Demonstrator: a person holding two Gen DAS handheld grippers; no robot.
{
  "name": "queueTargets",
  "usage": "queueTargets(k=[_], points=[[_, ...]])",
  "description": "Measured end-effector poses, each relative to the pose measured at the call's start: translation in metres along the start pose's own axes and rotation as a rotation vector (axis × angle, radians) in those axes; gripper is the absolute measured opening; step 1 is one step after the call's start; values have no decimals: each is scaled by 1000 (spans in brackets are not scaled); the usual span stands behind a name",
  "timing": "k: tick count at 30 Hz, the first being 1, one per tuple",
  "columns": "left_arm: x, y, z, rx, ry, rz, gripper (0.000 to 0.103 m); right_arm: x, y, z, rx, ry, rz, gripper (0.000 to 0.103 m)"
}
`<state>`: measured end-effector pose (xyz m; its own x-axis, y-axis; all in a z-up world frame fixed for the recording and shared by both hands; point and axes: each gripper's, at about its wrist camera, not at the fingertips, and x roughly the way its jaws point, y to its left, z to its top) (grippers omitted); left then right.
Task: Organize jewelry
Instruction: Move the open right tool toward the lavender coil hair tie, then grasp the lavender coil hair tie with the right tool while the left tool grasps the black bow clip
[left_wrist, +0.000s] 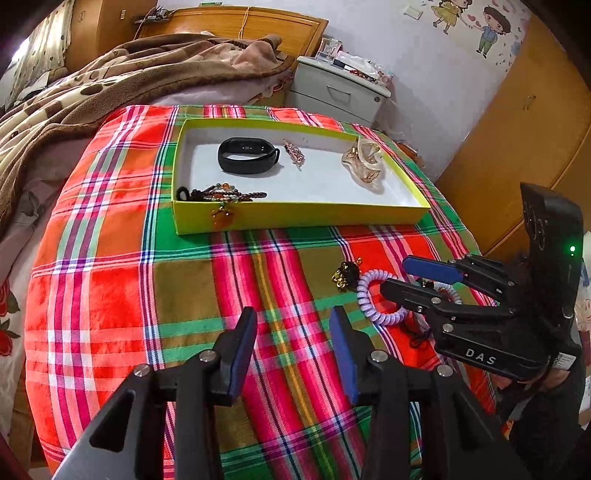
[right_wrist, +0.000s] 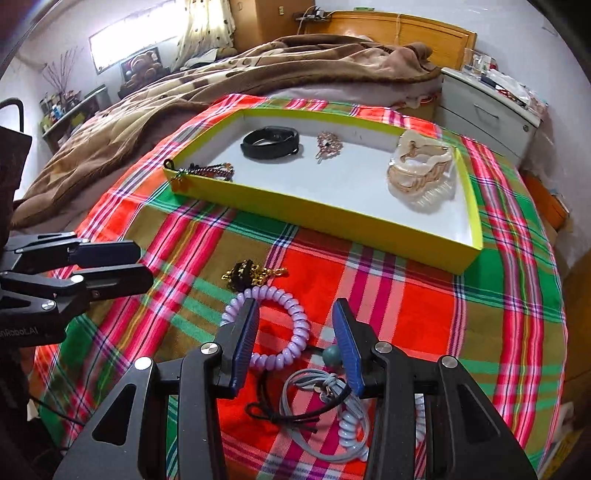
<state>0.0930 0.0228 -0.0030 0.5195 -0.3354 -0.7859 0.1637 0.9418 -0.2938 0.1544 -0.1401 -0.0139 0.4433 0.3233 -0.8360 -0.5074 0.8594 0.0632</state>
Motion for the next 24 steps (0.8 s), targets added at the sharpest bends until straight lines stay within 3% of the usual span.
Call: queueTargets(k=[11,24], points=[[-1,3,0,-13,9,10,43,7,7,-2,-46,26,-24,11],[10,-13,9,22,31,-9,43,-34,-20,-4,101,-120,7,10]])
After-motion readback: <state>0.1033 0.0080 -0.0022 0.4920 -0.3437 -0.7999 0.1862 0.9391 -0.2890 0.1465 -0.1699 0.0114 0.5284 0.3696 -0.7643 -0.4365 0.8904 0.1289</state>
